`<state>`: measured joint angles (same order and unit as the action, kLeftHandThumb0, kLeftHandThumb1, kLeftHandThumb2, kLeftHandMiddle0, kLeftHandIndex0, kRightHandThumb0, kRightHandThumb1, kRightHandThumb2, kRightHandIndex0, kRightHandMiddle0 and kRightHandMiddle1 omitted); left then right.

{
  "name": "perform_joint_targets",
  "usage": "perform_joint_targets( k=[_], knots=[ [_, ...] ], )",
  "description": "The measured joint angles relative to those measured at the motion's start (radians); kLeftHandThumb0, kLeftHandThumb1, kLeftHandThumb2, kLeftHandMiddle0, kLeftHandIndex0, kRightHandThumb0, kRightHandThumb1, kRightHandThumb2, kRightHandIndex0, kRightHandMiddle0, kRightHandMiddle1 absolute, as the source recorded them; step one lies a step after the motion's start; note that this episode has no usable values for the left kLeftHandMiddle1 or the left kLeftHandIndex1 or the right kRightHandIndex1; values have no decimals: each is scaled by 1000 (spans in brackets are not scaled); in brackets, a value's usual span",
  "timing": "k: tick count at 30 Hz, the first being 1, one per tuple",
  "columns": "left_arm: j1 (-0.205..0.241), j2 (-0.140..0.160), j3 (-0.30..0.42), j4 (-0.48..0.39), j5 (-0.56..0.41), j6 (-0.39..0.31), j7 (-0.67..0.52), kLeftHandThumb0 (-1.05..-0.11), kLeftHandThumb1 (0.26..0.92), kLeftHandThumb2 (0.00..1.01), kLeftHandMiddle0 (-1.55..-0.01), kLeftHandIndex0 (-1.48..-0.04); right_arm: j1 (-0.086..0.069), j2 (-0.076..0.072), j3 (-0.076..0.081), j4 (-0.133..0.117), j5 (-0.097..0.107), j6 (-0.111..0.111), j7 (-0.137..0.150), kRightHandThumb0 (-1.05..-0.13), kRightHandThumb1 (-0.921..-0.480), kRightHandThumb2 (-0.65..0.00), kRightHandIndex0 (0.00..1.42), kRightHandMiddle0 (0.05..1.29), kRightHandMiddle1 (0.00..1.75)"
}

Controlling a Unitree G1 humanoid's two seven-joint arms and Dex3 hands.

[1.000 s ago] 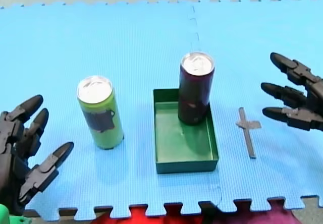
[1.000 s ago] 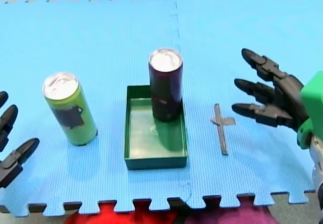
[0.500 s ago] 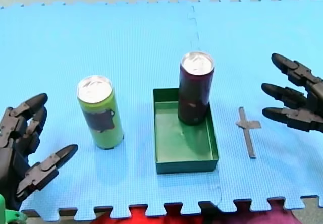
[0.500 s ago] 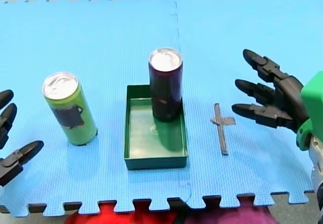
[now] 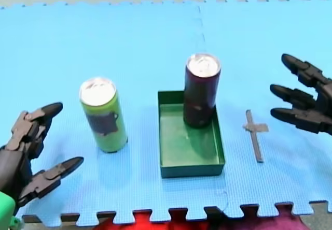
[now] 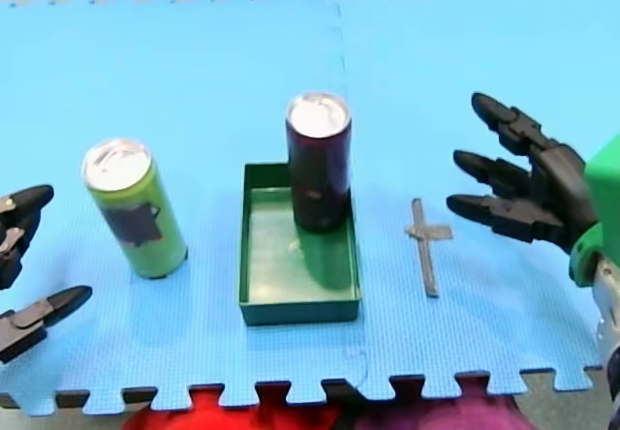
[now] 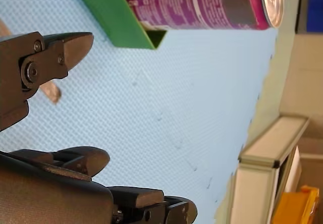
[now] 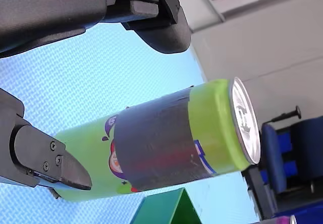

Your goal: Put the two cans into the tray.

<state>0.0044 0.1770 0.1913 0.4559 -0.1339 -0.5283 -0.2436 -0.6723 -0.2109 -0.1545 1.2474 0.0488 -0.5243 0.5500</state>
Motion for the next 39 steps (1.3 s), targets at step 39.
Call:
perform_joint_targets(
  k=[39],
  knots=[
    [-174, 11, 17, 151, -132, 151, -213, -1048, 828, 0, -369, -59, -1, 2, 5, -7, 1, 1, -16, -1040, -839, -2, 428, 138, 0]
  ],
)
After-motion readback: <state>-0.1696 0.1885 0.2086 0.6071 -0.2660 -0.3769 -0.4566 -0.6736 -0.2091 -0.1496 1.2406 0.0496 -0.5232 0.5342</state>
